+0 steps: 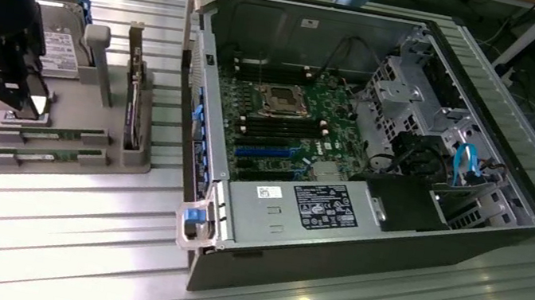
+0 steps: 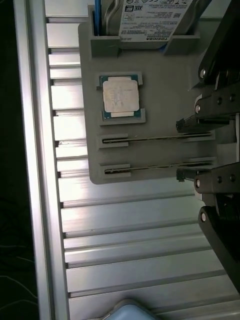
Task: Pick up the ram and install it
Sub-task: 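Pick up the ram and move it above insertion slot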
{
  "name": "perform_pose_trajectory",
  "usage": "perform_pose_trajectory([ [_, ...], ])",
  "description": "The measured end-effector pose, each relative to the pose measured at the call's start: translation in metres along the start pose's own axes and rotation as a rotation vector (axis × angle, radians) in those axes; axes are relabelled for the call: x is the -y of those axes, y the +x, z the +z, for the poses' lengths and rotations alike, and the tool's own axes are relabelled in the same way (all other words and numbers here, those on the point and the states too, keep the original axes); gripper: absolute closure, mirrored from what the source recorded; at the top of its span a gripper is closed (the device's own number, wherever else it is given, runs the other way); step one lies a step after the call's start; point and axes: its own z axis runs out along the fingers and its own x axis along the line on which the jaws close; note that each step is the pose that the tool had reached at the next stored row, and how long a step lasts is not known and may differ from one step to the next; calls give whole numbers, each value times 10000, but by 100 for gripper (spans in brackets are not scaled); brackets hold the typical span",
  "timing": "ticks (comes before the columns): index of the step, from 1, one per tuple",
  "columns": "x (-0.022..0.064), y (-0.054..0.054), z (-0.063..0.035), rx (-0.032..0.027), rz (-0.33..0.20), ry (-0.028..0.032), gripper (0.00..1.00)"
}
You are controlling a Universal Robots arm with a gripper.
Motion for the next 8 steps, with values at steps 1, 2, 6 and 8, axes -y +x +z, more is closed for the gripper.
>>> perform_pose_trajectory([
  [1,-1,0,16,0,0,0,58],
  [2,-2,0,39,0,0,1,58],
  [6,-9,8,239,0,-1,0,58],
  [8,-11,23,300,0,0,0,58],
])
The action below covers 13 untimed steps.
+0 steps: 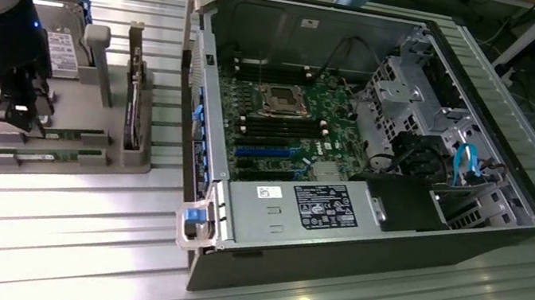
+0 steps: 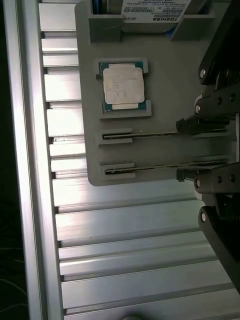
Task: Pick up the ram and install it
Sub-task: 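Pick up the ram and move it above insertion slot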
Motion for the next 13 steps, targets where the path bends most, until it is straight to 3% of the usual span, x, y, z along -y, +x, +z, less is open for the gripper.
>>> perform_pose_trajectory([
  [3,0,4,21,0,0,0,59],
  [4,0,4,23,0,0,1,67],
  [13,-7,59,273,1,-30,1,67],
])
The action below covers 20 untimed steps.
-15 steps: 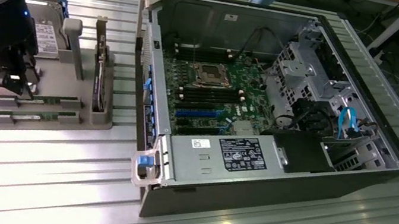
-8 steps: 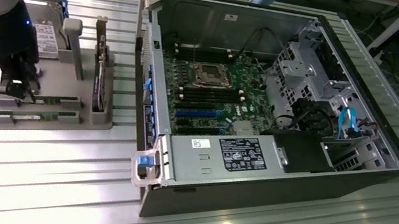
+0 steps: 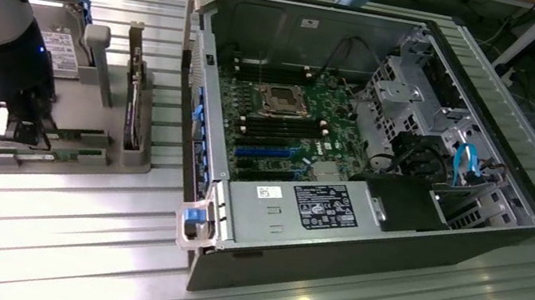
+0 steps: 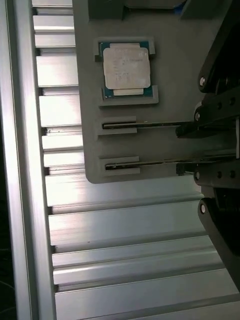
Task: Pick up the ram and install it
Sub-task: 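Pick up the ram and move it above insertion slot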
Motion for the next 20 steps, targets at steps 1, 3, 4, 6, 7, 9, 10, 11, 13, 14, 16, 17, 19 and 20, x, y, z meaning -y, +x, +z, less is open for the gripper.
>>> perform_pose_trajectory([
  [1,-1,5,36,0,-10,1,67],
  [3,-3,7,103,-27,-154,5,67],
  [4,-4,6,122,-37,-212,7,67],
  [6,-6,6,160,-45,-325,10,67],
  [7,-7,6,181,-46,-366,11,67],
  [9,-8,6,220,-50,-425,13,67],
  [10,-9,6,231,-52,-441,13,67],
  [11,-10,6,254,-55,-472,13,67],
  [13,-13,6,313,-65,-559,16,67],
  [14,-13,7,316,-67,-566,14,67],
  [16,-13,6,318,-65,-567,16,67],
  [17,-13,6,318,-65,-567,16,67],
  [19,-13,6,318,-65,-567,16,67],
  [20,-12,6,318,-65,-567,17,67],
])
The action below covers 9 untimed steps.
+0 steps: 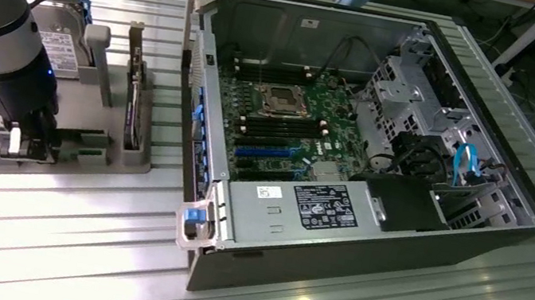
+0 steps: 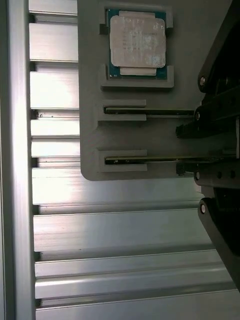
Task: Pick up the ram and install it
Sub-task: 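Pick up the ram and move it above insertion slot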
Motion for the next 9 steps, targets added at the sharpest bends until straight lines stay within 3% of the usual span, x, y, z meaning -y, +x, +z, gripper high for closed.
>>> perform_pose_trajectory([
  [1,0,0,0,-1,0,-1,67],
  [2,0,0,0,0,0,0,80],
  [3,0,0,0,0,0,-1,86],
  [9,2,2,-57,29,2,0,86],
])
